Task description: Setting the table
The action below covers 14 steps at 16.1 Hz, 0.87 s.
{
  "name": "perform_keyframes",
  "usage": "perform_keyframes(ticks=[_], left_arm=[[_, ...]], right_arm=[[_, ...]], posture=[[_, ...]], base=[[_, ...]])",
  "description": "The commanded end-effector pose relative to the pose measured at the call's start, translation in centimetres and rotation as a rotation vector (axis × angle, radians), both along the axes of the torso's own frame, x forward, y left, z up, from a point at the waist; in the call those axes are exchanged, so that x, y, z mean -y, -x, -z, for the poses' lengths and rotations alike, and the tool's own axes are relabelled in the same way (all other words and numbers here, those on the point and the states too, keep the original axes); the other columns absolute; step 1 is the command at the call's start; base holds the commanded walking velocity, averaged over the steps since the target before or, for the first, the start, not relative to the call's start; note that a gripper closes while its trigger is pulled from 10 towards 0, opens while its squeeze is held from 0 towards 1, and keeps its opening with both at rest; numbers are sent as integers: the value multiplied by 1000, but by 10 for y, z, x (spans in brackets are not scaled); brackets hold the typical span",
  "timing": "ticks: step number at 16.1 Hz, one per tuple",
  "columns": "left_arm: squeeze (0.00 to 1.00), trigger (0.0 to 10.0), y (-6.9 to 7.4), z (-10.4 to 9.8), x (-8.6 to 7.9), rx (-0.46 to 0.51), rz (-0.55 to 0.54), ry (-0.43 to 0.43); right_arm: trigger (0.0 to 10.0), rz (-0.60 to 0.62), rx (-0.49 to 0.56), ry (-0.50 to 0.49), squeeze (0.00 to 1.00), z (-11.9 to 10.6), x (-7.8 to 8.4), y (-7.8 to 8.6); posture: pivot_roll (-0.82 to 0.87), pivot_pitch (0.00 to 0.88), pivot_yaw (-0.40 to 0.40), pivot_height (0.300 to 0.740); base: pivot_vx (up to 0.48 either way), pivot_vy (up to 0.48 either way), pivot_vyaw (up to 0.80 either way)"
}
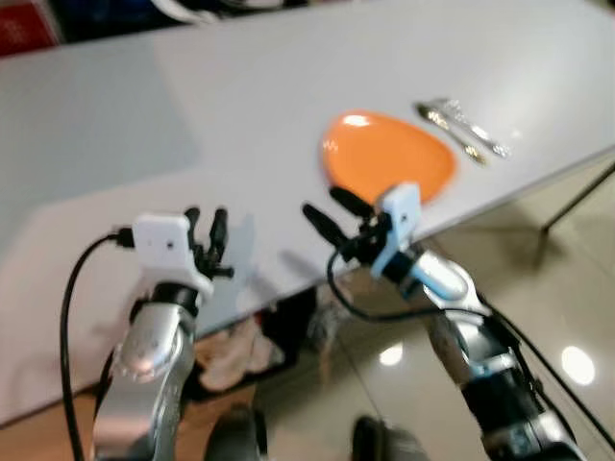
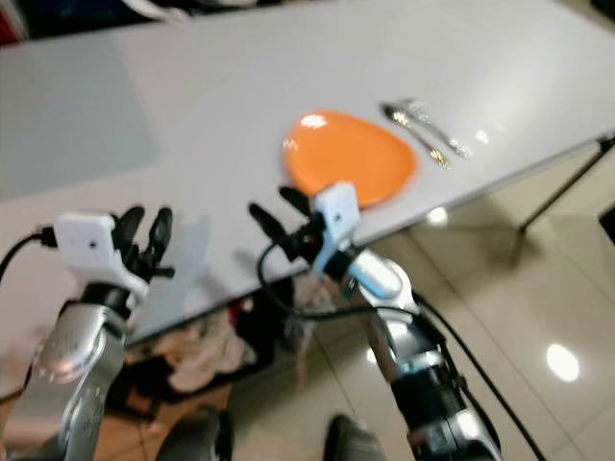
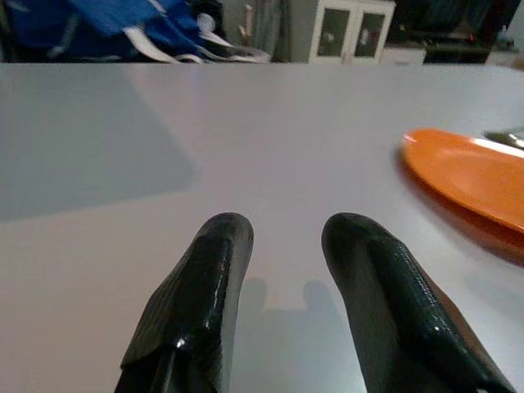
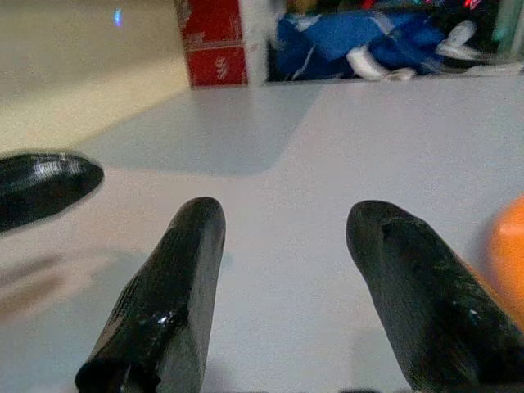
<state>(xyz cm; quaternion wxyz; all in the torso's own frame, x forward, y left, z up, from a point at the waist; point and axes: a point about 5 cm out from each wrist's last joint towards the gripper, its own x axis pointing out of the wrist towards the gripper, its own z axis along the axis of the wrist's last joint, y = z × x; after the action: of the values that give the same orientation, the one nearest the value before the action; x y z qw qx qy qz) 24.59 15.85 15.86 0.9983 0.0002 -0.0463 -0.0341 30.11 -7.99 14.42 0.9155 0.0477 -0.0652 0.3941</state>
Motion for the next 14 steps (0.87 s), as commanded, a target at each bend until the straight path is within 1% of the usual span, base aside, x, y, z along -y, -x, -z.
perform_keyframes(ticks=[1, 2, 3, 4, 6, 7, 9, 11, 13, 14], left_arm=[[0, 10000, -2, 3, 0, -7, 1, -12], [0, 10000, -3, 5, 2, -9, 11, -23], [0, 10000, -5, 5, 3, -7, 21, -22], [0, 10000, -7, 5, 5, -5, 41, -26], [0, 10000, -7, 5, 10, 8, 82, -14], [0, 10000, -5, 6, 18, 18, 149, -33], [0, 10000, 0, 7, 27, 22, 240, -2], [0, 10000, 2, 7, 28, 37, 243, -5], [0, 10000, 5, 5, 30, 54, 287, 27], [0, 10000, 10, 2, 36, 59, 367, 48]], right_arm=[[10000, -40, -10, 31, 0, 3, -3, 2], [10000, -61, -18, 37, 0, 2, -4, 2], [10000, -3, -22, 87, 0, 3, -2, -5], [10000, -15, -23, 59, 0, 0, -2, -7], [10000, -18, -17, 66, 0, 0, -1, -9], [10000, -30, -29, 62, 0, 2, -2, -9], [10000, -47, -32, 71, 0, 4, -2, -7], [10000, -62, -31, 55, 0, 4, -1, -5], [10000, -102, -4, 46, 0, 0, 2, -1], [10000, -115, -8, 38, 0, 0, 4, 0]], posture=[[-56, 118, -29, 740], [-56, 112, -28, 740], [-58, 104, -27, 740], [-57, 99, -27, 740], [-58, 90, -25, 740], [-57, 90, -25, 740], [-57, 89, -25, 740], [-57, 94, -23, 740], [-59, 96, -22, 740], [-62, 99, -20, 740]], base=[[0, 480, 794], [0, 480, 794], [0, 480, 0], [0, 480, 0], [0, 480, 0], [0, 0, 0], [0, 0, 0], [0, 0, 0], [0, 0, 775], [0, 0, 781]])
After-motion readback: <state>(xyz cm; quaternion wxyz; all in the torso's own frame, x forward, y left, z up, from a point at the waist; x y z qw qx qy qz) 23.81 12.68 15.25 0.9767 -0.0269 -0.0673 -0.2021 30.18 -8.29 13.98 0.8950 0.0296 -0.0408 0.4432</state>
